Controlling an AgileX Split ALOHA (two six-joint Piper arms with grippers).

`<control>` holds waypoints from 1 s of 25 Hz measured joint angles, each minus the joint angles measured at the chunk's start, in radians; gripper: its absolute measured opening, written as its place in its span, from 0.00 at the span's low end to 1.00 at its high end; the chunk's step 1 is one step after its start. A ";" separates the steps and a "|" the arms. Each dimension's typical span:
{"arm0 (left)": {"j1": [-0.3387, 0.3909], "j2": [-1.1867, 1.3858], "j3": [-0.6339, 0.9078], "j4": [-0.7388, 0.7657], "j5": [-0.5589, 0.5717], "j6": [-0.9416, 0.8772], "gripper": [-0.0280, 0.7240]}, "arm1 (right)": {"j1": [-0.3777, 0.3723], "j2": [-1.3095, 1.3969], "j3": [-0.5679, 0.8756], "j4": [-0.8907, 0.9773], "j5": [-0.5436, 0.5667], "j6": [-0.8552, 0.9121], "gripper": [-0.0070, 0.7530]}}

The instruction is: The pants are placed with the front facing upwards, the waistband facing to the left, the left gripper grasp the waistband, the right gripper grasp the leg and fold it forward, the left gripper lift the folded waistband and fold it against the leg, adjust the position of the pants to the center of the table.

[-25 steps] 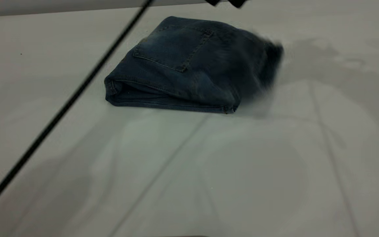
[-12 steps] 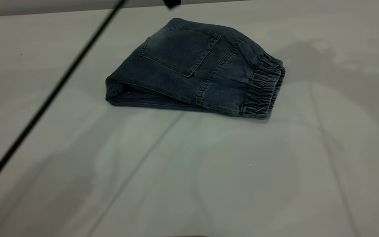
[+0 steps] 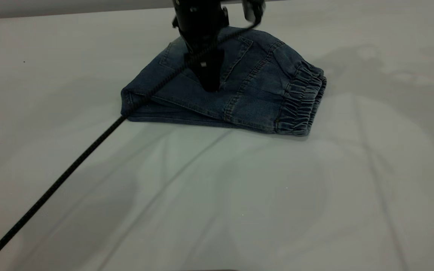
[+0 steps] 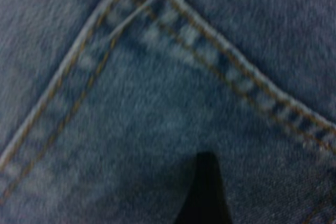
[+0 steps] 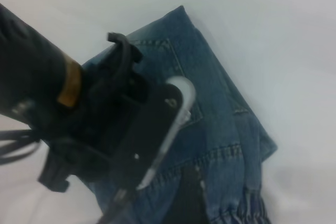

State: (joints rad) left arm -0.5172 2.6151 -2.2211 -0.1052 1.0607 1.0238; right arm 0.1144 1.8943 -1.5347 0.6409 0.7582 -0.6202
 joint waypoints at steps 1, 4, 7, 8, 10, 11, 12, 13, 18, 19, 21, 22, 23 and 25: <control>-0.001 0.008 0.000 0.000 -0.007 -0.006 0.77 | 0.000 0.000 0.000 0.001 0.001 0.000 0.77; -0.001 0.021 0.000 0.001 -0.026 -0.097 0.77 | 0.000 0.000 0.000 0.002 0.002 0.000 0.77; -0.001 0.023 -0.001 0.015 -0.041 -0.246 0.77 | 0.000 0.000 0.000 0.002 0.002 0.000 0.77; -0.001 0.025 -0.001 0.028 -0.048 -0.299 0.77 | 0.000 0.000 0.000 0.002 0.002 0.000 0.77; -0.003 0.028 -0.001 0.066 -0.056 -0.407 0.77 | 0.000 0.000 0.000 0.002 0.002 0.000 0.77; -0.003 0.029 -0.001 0.087 -0.057 -0.472 0.77 | 0.000 0.000 0.000 0.002 0.002 0.000 0.77; -0.004 0.029 -0.001 0.105 -0.057 -0.540 0.77 | 0.000 0.000 0.000 0.002 0.003 0.000 0.77; -0.005 0.029 -0.001 0.131 -0.057 -0.600 0.77 | 0.000 0.000 0.000 0.002 0.003 0.000 0.77; -0.008 0.029 -0.002 0.245 -0.061 -0.966 0.77 | 0.000 0.000 0.000 0.002 0.003 0.000 0.77; -0.008 0.029 -0.002 0.260 -0.061 -1.033 0.77 | 0.000 0.000 0.000 0.002 0.003 0.000 0.77; -0.008 0.029 -0.002 0.281 -0.061 -1.131 0.77 | 0.000 0.000 0.000 0.002 0.003 0.000 0.77; -0.008 0.029 -0.002 0.285 -0.060 -1.174 0.77 | 0.000 0.000 0.000 0.002 0.003 0.000 0.77; -0.008 0.029 -0.002 0.285 -0.057 -1.208 0.77 | 0.000 0.000 0.000 0.002 0.003 0.000 0.77; -0.008 0.029 -0.002 0.272 -0.050 -1.274 0.77 | 0.000 0.000 0.000 0.002 0.003 0.000 0.77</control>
State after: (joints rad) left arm -0.5254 2.6441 -2.2230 0.1670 1.0109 -0.2507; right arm 0.1144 1.8943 -1.5347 0.6430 0.7611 -0.6202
